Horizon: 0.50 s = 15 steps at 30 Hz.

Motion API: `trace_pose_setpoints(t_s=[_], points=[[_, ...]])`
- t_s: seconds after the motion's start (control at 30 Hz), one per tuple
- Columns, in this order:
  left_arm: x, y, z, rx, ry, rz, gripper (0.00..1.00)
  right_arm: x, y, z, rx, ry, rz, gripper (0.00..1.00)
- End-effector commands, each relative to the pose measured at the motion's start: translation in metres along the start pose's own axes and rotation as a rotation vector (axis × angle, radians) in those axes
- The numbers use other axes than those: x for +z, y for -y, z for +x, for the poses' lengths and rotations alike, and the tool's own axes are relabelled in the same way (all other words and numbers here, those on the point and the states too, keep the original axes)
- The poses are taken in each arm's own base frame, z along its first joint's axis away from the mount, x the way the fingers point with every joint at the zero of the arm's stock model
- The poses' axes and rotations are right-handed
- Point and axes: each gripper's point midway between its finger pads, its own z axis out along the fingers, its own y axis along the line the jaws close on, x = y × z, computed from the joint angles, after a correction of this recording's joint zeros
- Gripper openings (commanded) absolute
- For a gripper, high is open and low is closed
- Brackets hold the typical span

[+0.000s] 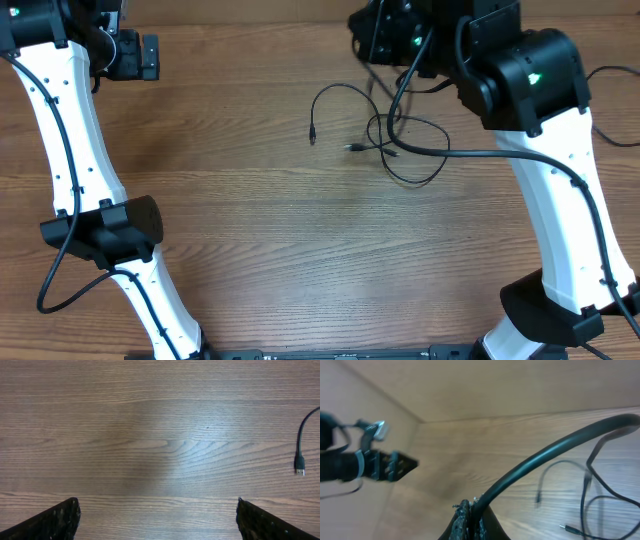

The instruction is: Untangle cables

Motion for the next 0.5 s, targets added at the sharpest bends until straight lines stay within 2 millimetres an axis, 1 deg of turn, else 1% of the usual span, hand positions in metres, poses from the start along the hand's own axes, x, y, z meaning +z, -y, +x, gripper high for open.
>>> trace_pose_setpoints(t_s=[0.0, 0.03, 0.1, 0.2, 0.27, 0.3, 0.37, 0.47], points=[[0.007, 0.004, 0.000, -0.001, -0.010, 0.012, 0.99, -0.019, 0.008, -0.010, -0.023, 0.059, 0.062, 0.04], [0.007, 0.004, 0.000, -0.001, -0.010, 0.012, 1.00, -0.019, 0.012, -0.005, -0.023, 0.038, 0.079, 0.04], [0.007, 0.004, 0.000, -0.001, -0.010, 0.012, 1.00, -0.021, 0.028, 0.010, -0.029, -0.016, 0.153, 0.04], [0.007, 0.004, 0.000, -0.001, -0.010, 0.012, 1.00, -0.031, 0.061, 0.029, -0.027, -0.078, 0.324, 0.04], [0.007, 0.004, 0.000, -0.001, -0.010, 0.012, 1.00, -0.039, 0.077, 0.033, -0.034, -0.088, 0.414, 0.04], [0.007, 0.004, 0.000, -0.001, -0.010, 0.012, 1.00, -0.046, 0.084, 0.033, -0.040, -0.079, 0.463, 0.04], [0.007, 0.004, 0.000, -0.001, -0.010, 0.012, 1.00, -0.059, 0.094, 0.026, -0.051, -0.035, 0.532, 0.04], [0.007, 0.004, 0.000, -0.001, -0.010, 0.012, 1.00, -0.085, 0.099, 0.007, -0.061, 0.079, 0.604, 0.04]])
